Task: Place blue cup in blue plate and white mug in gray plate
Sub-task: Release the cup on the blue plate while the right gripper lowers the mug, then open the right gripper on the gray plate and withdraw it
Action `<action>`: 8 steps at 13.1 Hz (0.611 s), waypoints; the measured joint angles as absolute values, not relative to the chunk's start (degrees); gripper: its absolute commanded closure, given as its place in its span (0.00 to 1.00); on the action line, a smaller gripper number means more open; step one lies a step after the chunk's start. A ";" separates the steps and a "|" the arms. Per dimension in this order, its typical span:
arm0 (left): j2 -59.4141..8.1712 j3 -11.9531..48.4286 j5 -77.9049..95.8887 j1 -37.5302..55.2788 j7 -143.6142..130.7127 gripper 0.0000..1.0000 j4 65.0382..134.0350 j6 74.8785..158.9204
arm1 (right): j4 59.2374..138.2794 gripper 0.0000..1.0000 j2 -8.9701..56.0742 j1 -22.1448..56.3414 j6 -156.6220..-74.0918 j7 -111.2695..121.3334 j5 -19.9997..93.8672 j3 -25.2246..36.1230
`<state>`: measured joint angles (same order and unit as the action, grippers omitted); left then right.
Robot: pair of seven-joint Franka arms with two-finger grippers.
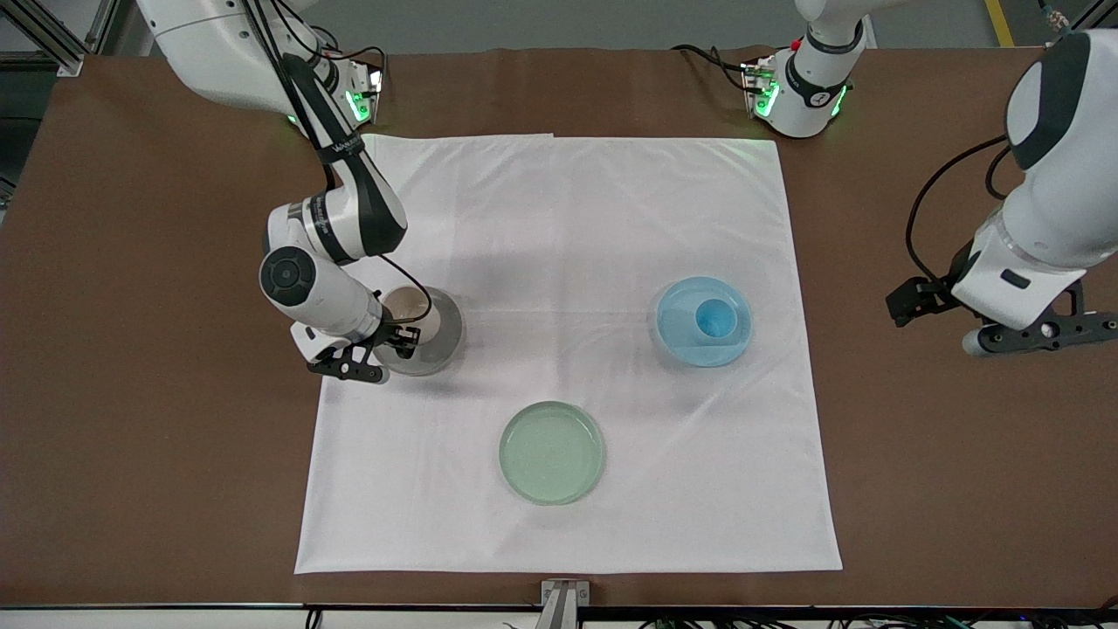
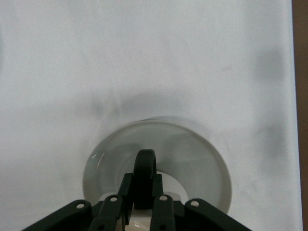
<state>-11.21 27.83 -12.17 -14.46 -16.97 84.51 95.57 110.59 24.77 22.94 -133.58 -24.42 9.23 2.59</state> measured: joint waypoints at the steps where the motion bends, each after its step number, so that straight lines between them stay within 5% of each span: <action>1: -9.49 26.10 -11.19 -12.94 -15.76 0.00 84.29 93.83 | 110.62 0.00 24.83 22.94 -133.65 -24.42 9.15 2.70; 5: -3.48 13.10 -4.06 -5.06 -7.72 0.00 84.26 85.02 | 109.66 0.00 24.85 22.77 -133.71 -24.31 8.90 3.04; 8: -1.05 9.65 -2.34 -4.26 -5.88 0.00 84.68 81.72 | 104.68 0.00 24.70 18.98 -126.50 -19.65 5.77 3.51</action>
<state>-1.05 9.65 -2.34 -4.26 -5.88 84.68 81.72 104.68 24.70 18.98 -126.50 -19.65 5.77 3.51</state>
